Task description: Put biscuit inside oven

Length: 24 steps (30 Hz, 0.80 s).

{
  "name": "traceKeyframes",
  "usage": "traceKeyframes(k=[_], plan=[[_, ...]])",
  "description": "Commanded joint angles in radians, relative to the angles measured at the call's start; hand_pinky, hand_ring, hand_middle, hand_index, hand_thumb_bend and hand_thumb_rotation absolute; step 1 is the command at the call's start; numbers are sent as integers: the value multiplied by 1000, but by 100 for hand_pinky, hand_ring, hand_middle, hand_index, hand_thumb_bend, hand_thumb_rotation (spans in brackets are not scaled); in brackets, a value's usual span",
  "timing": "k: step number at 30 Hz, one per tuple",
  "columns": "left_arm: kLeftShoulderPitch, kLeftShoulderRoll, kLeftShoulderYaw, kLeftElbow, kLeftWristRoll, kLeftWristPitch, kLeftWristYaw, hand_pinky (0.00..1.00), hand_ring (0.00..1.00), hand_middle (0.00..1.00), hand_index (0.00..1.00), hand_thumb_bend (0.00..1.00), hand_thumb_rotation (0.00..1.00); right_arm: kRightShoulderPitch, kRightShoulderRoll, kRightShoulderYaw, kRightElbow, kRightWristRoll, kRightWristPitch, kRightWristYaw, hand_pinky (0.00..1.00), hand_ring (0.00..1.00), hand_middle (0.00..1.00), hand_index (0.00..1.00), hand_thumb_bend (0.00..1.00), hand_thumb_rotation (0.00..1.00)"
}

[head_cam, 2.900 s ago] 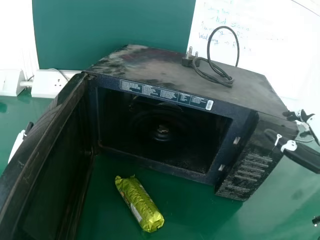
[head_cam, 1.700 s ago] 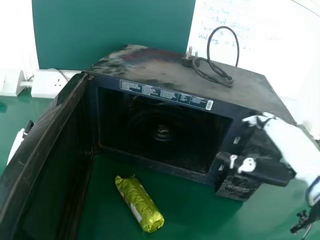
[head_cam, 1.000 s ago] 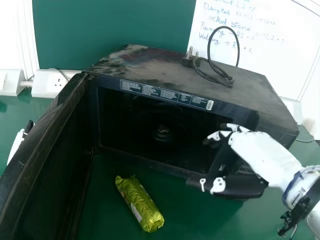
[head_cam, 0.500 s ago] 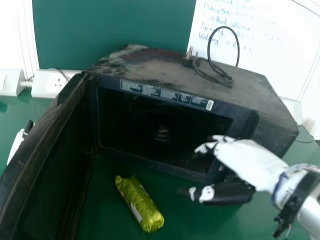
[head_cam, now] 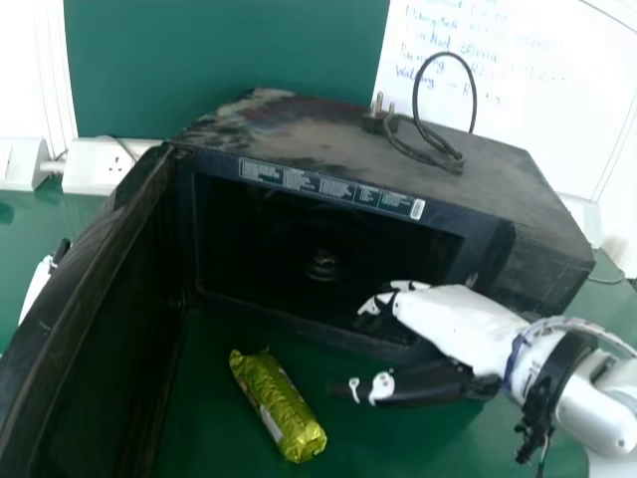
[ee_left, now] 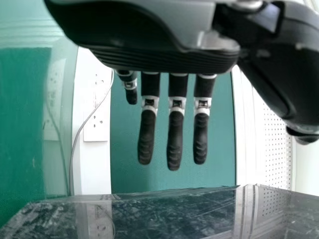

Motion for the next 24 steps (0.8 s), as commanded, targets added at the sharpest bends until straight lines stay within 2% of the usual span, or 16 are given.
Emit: traceKeyframes(k=[1, 4, 5, 9, 10, 11, 12, 13, 15, 16, 17, 18, 22, 24], plan=[[-9, -2, -8, 17, 3, -30, -12, 33, 38, 43, 48, 52, 8, -32, 9, 27, -2, 11, 30, 10, 25, 36, 46, 84, 95, 67], [-15, -3, -7, 35, -8, -50, -29, 33, 39, 44, 48, 52, 8, -60, 16, 51, -5, 20, 67, 12, 27, 43, 55, 83, 99, 71], [-16, -4, -6, 39, -8, -56, -31, 33, 38, 44, 48, 52, 8, -65, 23, 58, -6, 21, 82, 9, 23, 36, 47, 83, 98, 71], [-16, -6, -7, 45, 5, -69, -27, 33, 39, 44, 48, 52, 8, -85, 39, 107, -1, 22, 123, 15, 17, 28, 37, 83, 96, 69], [-16, -6, -8, 46, 8, -74, -26, 33, 38, 44, 48, 52, 8, -89, 51, 124, 1, 23, 138, 13, 13, 22, 32, 84, 93, 67], [-16, -6, -8, 47, 7, -77, -29, 33, 39, 44, 48, 52, 8, -94, 60, 142, 1, 20, 151, 9, 14, 23, 34, 84, 93, 66], [-16, -8, -8, 47, 8, -81, -28, 33, 38, 44, 48, 52, 8, -100, 74, 156, 0, 23, 168, 7, 19, 32, 43, 84, 94, 66], [-16, -9, -8, 47, 6, -82, -30, 32, 38, 43, 48, 52, 8, -104, 82, 171, -4, 17, 178, 4, 18, 30, 43, 85, 92, 64], [-15, -12, -9, 38, 5, -78, -28, 32, 38, 43, 48, 52, 8, -116, 91, 208, -17, -3, 203, -1, 19, 32, 46, 85, 93, 64], [-14, -12, -10, 35, 6, -77, -27, 32, 38, 43, 48, 52, 8, -129, 88, 235, -21, -16, 217, 6, 34, 51, 61, 84, 94, 66], [-14, -13, -10, 33, 10, -79, -26, 32, 38, 43, 48, 52, 8, -140, 89, 259, -27, -27, 233, 8, 44, 61, 69, 84, 95, 67], [-15, -13, -10, 33, 10, -79, -27, 32, 38, 43, 48, 52, 8, -151, 90, 286, -32, -43, 247, 9, 50, 67, 74, 84, 94, 67], [-18, -14, -9, 38, 1, -72, -34, 32, 38, 43, 48, 52, 8, -199, 112, 402, -49, -102, 332, 20, 53, 69, 76, 85, 96, 69], [-19, -13, -9, 39, 2, -73, -34, 32, 38, 43, 48, 52, 8, -220, 126, 451, -45, -116, 364, 30, 41, 56, 66, 85, 93, 68]])
